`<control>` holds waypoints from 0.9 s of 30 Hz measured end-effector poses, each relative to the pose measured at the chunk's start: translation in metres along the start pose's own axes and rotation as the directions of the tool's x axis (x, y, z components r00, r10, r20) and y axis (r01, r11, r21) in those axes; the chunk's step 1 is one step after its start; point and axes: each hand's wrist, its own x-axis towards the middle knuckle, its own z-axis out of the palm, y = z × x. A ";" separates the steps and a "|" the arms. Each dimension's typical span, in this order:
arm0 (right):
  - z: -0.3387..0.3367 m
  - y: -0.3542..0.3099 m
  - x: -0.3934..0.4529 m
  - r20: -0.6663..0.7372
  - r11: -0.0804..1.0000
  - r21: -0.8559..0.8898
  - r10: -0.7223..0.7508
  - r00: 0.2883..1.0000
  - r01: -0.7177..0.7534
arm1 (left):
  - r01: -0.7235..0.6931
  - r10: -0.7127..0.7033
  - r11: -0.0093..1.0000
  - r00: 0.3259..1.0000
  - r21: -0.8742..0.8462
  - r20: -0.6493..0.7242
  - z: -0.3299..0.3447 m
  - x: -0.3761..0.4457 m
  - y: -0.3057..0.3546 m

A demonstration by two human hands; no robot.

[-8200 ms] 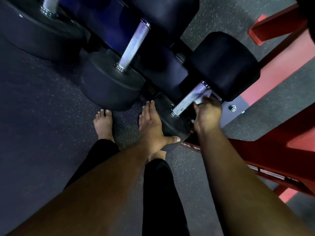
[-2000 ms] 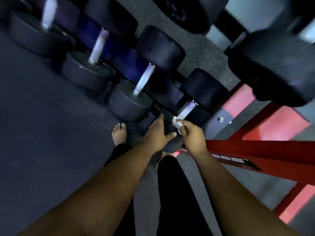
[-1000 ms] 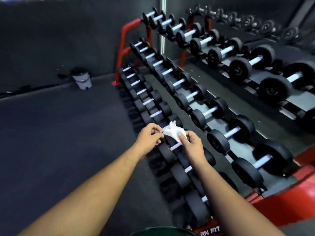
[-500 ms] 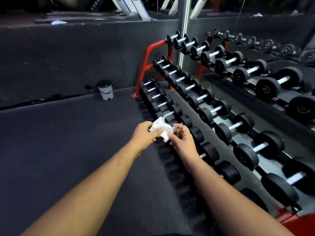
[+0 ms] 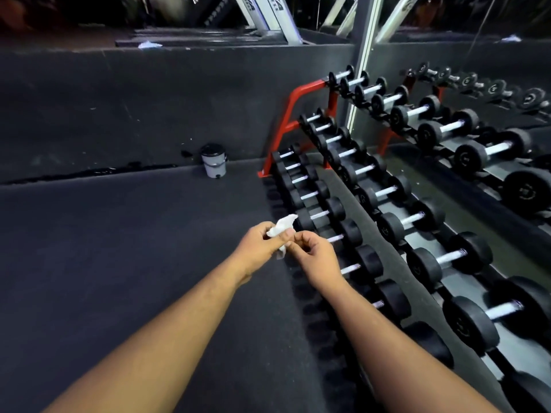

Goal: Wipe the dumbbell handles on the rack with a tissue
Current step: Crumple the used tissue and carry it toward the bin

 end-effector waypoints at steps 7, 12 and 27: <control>-0.019 0.037 0.067 0.036 0.993 0.107 0.042 0.998 -0.046 | 0.039 -0.044 0.998 0.993 -0.039 -0.111 0.012 0.051 -0.012; -0.008 0.051 0.106 0.268 0.986 0.129 0.068 0.961 -0.106 | 0.074 -0.092 0.993 0.971 -0.091 -0.220 0.000 0.079 -0.026; 0.162 0.050 0.244 0.359 0.995 0.096 0.001 0.933 -0.038 | 0.175 -0.194 0.981 0.917 -0.084 -0.350 -0.148 0.178 -0.092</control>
